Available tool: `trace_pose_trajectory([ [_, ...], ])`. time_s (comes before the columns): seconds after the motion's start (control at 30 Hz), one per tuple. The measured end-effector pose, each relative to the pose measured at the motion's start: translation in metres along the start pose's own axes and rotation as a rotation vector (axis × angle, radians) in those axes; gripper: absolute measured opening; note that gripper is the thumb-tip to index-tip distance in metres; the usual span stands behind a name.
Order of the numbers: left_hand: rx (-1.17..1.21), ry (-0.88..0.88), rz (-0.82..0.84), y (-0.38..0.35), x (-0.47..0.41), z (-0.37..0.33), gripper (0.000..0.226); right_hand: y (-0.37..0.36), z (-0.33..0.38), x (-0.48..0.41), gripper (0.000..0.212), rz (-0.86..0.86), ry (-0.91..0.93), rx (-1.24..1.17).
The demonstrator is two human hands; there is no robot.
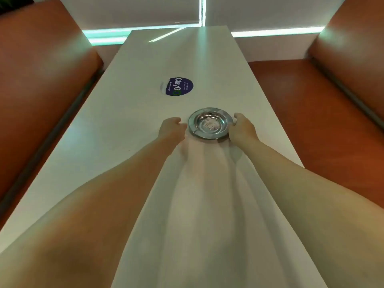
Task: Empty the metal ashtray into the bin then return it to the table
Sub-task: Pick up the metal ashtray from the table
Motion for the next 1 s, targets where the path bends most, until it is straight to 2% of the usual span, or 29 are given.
trace_pose_trajectory([
  [0.07, 0.042, -0.008, -0.010, -0.004, -0.007, -0.002, 0.048, 0.002, 0.000, -0.007, 0.040, -0.021, 0.000, -0.001],
  [0.13, 0.074, 0.005, -0.009, -0.010, -0.014, 0.000, 0.044, 0.001, -0.001, -0.013, 0.019, -0.019, -0.008, 0.000],
  [0.17, 0.086, 0.013, -0.007, -0.012, -0.015, 0.000, 0.041, 0.000, -0.001, -0.016, 0.020, -0.022, -0.009, -0.009],
  [0.23, 0.100, 0.016, -0.014, -0.012, -0.015, -0.001, 0.039, 0.000, -0.002, -0.019, 0.035, -0.016, -0.027, -0.061],
  [0.4, 0.111, 0.002, -0.019, -0.004, -0.004, -0.011, 0.042, 0.002, -0.001, -0.011, 0.040, 0.002, -0.055, -0.251],
  [0.5, 0.112, -0.014, -0.008, 0.001, 0.008, -0.023, 0.044, 0.007, 0.003, -0.001, 0.035, 0.011, -0.048, -0.329],
  [0.57, 0.107, -0.023, -0.002, 0.005, 0.019, -0.029, 0.044, 0.015, 0.007, 0.008, 0.017, 0.007, -0.047, -0.400],
  [0.73, 0.141, -0.045, 0.035, 0.012, 0.059, -0.042, 0.043, 0.038, 0.010, 0.048, 0.036, -0.015, -0.071, -0.545],
  [0.83, 0.153, -0.052, 0.077, 0.015, 0.090, -0.044, 0.042, 0.050, 0.008, 0.081, 0.024, -0.013, -0.087, -0.621],
  [1.0, 0.158, -0.066, 0.184, 0.022, 0.155, -0.039, 0.042, 0.071, -0.004, 0.155, 0.027, -0.045, -0.092, -0.690],
])
Point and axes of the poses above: each hand's wrist, its own x-axis away from the middle knuckle, its own y-axis out of the back of the hand, z = x × y, the point moved 6 cm from there along -x, towards the middle knuckle, and after that the axes turned 6 degrees about x, right-handed, at the moved point
